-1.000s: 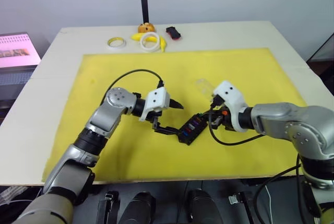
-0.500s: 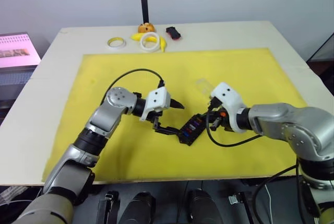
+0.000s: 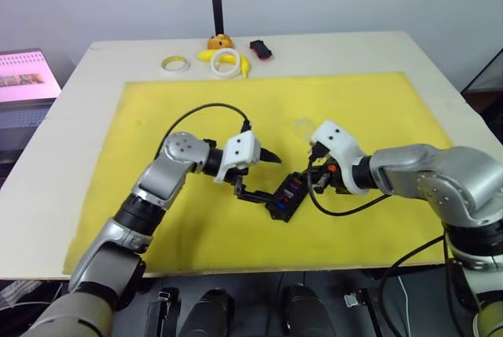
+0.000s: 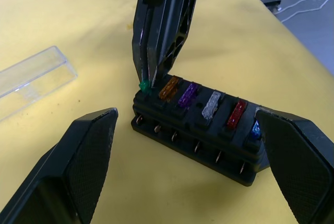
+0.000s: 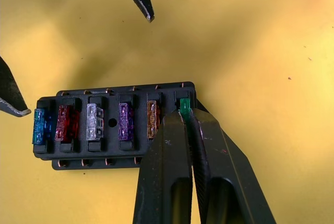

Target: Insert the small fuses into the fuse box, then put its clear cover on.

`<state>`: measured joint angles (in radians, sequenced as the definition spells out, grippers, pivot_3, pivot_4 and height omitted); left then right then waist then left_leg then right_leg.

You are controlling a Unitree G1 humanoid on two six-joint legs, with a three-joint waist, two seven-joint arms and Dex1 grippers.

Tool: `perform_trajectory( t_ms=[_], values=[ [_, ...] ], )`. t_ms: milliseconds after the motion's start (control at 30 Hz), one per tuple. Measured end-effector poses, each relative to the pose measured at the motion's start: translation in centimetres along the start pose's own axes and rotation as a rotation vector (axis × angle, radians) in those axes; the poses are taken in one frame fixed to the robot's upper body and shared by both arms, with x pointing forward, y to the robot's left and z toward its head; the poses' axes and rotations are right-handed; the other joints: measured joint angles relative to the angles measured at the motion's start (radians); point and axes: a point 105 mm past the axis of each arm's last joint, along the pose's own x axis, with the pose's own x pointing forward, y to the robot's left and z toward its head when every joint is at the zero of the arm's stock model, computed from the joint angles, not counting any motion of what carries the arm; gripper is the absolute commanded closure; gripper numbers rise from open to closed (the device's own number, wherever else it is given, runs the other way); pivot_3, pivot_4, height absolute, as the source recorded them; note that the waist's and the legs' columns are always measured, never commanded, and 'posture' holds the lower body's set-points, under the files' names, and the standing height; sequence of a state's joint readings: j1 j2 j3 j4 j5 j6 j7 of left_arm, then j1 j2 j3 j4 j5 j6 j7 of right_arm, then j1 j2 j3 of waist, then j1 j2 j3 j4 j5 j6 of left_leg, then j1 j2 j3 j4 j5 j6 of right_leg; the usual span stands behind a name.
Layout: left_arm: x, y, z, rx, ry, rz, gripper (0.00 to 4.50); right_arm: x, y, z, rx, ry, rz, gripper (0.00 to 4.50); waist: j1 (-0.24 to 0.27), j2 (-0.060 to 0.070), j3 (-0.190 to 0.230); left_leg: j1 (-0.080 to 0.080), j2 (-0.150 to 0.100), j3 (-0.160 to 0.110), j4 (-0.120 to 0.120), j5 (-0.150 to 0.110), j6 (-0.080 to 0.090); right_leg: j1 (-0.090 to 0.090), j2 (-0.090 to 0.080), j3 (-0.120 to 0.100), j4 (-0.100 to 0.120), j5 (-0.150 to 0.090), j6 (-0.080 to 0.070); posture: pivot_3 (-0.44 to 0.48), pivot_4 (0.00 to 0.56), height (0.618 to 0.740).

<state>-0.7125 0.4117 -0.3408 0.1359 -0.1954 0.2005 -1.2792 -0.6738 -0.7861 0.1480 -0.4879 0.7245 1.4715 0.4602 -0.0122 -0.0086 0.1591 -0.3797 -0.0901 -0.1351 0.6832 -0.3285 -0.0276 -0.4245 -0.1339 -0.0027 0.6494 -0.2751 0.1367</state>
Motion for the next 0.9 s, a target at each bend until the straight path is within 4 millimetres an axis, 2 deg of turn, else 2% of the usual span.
perform_trajectory(
  t_ms=[133, 167, 200, 333, 500, 600, 667, 767, 867, 900],
  values=[
    [0.0, 0.0, 0.0, 0.0, 0.0, 0.001, 0.08, 0.1, -0.1, 0.0, -0.02, 0.0, -0.005, 4.5, 0.0, 0.0, 0.0, 0.0, 0.0, 0.0, 0.0, 0.0, 0.0, 0.0, 0.0, 0.0, 0.0, 0.0, 0.0, 0.0, 0.15, 0.74],
    [0.0, 0.0, 0.0, 0.0, 0.0, 0.001, 0.0, 0.1, 0.0, 0.0, -0.023, -0.001, -0.005, 3.84, 0.0, 0.0, 0.0, 0.0, 0.0, 0.0, 0.0, 0.0, 0.0, 0.0, 0.0, 0.0, 0.0, 0.0, 0.0, 0.0, 0.15, 0.74],
    [0.0, 0.0, 0.0, 0.0, 0.0, 0.002, 0.0, 0.1, 0.0, 0.0, -0.024, 0.001, -0.002, 3.56, 0.0, 0.0, 0.0, 0.0, 0.0, 0.0, 0.0, 0.0, 0.0, 0.0, 0.0, 0.0, 0.0, 0.0, 0.0, 0.0, 0.15, 0.74],
    [0.0, 0.0, -0.1, -0.003, 0.002, 0.003, 0.0, 0.0, 0.1, 0.1, -0.036, -0.004, -0.006, 1.69, 0.0, 0.0, 0.0, 0.0, 0.0, 0.0, 0.0, 0.0, 0.0, 0.0, 0.0, 0.0, 0.0, 0.0, 0.0, 0.0, 0.15, 0.74],
    [-0.4, 0.1, -0.4, -0.01, 0.016, 0.007, 0.0, -1.5, -0.5, 1.7, -0.053, -0.059, -0.036, 1.69, 0.0, 0.0, 0.0, 0.0, 0.0, 0.0, 0.0, 0.0, 0.0, 0.0, 0.0, 0.0, 0.0, 0.0, 0.0, 0.0, 0.15, 0.74],
    [-0.5, 0.1, -0.4, -0.019, 0.017, 0.006, 0.0, -2.4, -0.1, 2.5, -0.066, -0.109, -0.021, 1.69, 0.002, 0.0, 0.0, 0.0, 0.0, 0.0, 0.0, 0.0, 0.0, 0.0, 0.0, 0.0, 0.0, 0.0, 0.0, 0.0, 0.15, 0.74],
    [-0.6, 0.1, -0.3, -0.019, 0.01, -0.001, 0.0, -2.7, 0.4, 2.4, -0.075, -0.158, 0.002, 1.69, 0.003, 0.0, 0.0, -0.001, 0.0, 0.0, 0.0, 0.0, 0.0, 0.0, 0.0, 0.0, 0.0, 0.0, 0.0, 0.0, 0.15, 0.74],
    [-0.7, 0.1, -0.3, -0.019, 0.01, -0.007, 0.0, -2.3, 0.8, 1.3, -0.048, -0.228, 0.03, 1.69, 0.002, 0.0, 0.0, -0.001, -0.001, 0.0, 0.0, 0.0, 0.0, 0.0, 0.0, 0.0, 0.0, 0.0, 0.0, 0.0, 0.15, 0.74],
    [-0.7, 0.1, -0.2, -0.018, 0.009, -0.011, 0.0, -1.8, 1.1, 0.5, -0.008, -0.325, 0.046, 2.52, 0.001, 0.0, 0.0, 0.0, 0.0, 0.0, 0.0, 0.0, 0.0, 0.0, 0.0, 0.0, 0.001, 0.0, 0.0, 0.0, 0.15, 0.74],
    [-0.7, 0.1, -0.2, -0.018, 0.009, -0.013, 0.0, -1.7, 1.1, 0.3, 0.005, -0.371, 0.043, 3.07, 0.001, 0.0, 0.0, 0.0, 0.0, 0.0, 0.0, 0.0, 0.0, 0.0, 0.0, 0.0, 0.0, 0.0, 0.0, 0.0, 0.15, 0.74]
  ],
)
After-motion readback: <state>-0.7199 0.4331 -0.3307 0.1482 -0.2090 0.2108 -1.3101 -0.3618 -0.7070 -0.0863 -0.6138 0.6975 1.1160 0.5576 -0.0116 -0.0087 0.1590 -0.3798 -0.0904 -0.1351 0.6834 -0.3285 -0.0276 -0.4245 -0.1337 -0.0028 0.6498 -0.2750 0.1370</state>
